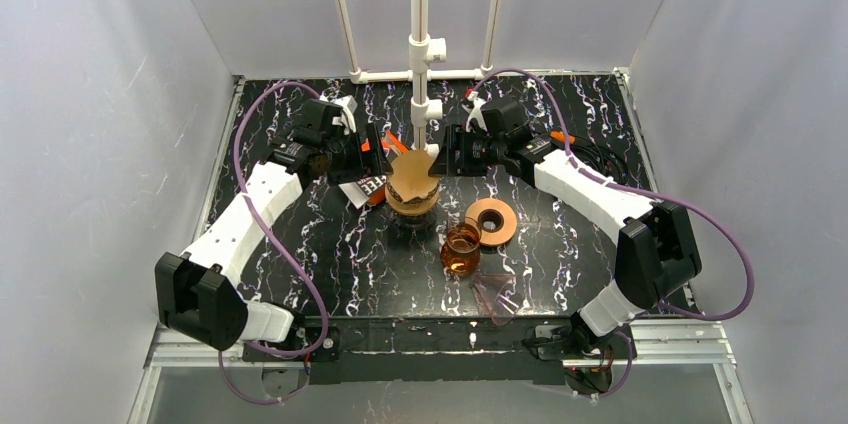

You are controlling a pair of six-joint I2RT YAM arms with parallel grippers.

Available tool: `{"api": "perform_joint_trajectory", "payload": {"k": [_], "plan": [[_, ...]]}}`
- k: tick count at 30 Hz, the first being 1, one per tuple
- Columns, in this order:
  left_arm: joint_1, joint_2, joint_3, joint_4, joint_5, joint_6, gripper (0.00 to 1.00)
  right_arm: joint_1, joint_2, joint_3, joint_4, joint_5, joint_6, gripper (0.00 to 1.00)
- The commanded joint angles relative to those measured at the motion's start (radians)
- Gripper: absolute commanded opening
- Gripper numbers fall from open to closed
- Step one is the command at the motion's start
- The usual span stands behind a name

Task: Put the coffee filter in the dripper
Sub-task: Place the coffee filter in the coffee dripper.

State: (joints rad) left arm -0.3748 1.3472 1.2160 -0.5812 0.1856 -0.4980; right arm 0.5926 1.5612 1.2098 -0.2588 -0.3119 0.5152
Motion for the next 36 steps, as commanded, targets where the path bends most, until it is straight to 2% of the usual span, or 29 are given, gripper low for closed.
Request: {"api": "perform_joint_trajectory", "payload": {"k": [1, 8, 13, 26, 29, 36], "plan": [[0.006, -0.023, -0.022, 0.037, 0.109, -0.003, 0.81, -0.004, -0.02, 0.02, 0.064, -0.074, 0.024, 0.7], [0.007, -0.017, -0.054, 0.038, 0.074, 0.005, 0.78, 0.001, 0.005, -0.003, 0.108, -0.098, 0.057, 0.7], [0.006, -0.012, -0.068, 0.039, 0.034, 0.003, 0.77, 0.007, 0.045, -0.013, 0.126, -0.109, 0.07, 0.6], [0.007, 0.039, -0.051, 0.011, -0.033, 0.005, 0.76, 0.01, 0.098, -0.006, 0.121, -0.09, 0.068, 0.51], [0.006, 0.038, -0.048, 0.011, -0.035, 0.007, 0.78, 0.009, 0.092, -0.002, 0.121, -0.093, 0.066, 0.53], [0.007, -0.013, -0.032, 0.026, 0.005, 0.011, 0.84, 0.009, 0.021, 0.027, 0.081, -0.062, 0.054, 0.7]]}}
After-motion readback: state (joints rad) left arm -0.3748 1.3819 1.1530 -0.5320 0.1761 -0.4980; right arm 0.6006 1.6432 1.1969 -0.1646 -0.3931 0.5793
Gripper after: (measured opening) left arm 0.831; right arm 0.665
